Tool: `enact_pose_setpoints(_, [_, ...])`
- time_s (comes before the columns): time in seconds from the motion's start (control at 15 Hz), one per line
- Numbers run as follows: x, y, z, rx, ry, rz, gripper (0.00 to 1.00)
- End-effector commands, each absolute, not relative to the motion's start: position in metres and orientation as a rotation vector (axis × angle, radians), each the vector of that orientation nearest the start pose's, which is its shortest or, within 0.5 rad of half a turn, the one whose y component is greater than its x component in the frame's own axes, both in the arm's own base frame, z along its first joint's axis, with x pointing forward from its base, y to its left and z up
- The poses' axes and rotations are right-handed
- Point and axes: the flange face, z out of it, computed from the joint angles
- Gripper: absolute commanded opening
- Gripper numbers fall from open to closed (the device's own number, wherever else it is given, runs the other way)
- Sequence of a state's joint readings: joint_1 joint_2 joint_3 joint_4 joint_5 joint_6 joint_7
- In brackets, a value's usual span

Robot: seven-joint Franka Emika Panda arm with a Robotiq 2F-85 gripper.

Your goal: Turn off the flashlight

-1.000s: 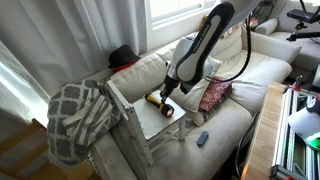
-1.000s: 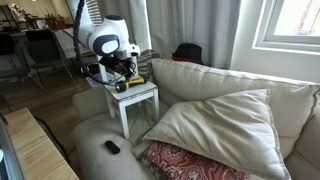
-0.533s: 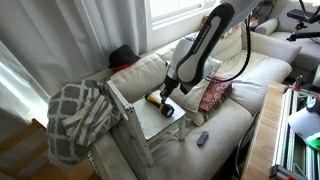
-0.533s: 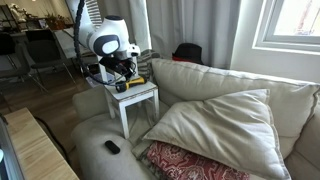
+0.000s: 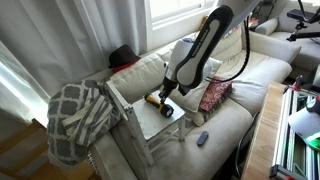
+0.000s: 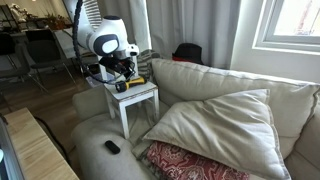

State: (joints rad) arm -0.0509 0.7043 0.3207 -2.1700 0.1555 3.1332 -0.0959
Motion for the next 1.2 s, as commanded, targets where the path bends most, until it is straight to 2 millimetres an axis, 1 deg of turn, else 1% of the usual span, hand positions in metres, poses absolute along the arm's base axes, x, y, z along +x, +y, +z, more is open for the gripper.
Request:
enact_pose_setpoints(0.0, [0.542,0.149,0.08,-2.908,-0.168,-0.26,0.0])
enact_pose_setpoints(0.07, [0.543,0.148,0.081,-2.913,-0.164,-0.258,0.0])
enact_pose_setpoints(0.2, [0.547,0.143,0.089,-2.92,-0.146,-0.28,0.0])
enact_pose_setpoints(0.33, [0.552,0.138,0.103,-2.921,-0.126,-0.323,0.0])
enact_pose_setpoints(0.53, [0.555,0.131,0.118,-2.908,-0.101,-0.377,0.0])
enact_pose_setpoints(0.73, [0.558,0.128,0.126,-2.898,-0.091,-0.396,0.01])
enact_pose_setpoints(0.8, [0.558,0.128,0.13,-2.892,-0.091,-0.398,0.26])
enact_pose_setpoints(0.87, [0.559,0.128,0.135,-2.881,-0.096,-0.401,0.27])
enact_pose_setpoints(0.93, [0.558,0.128,0.142,-2.87,-0.104,-0.406,0.33])
enact_pose_setpoints(1.0, [0.558,0.129,0.149,-2.854,-0.112,-0.407,0.42])
enact_pose_setpoints(1.13, [0.555,0.131,0.167,-2.825,-0.144,-0.406,0.56])
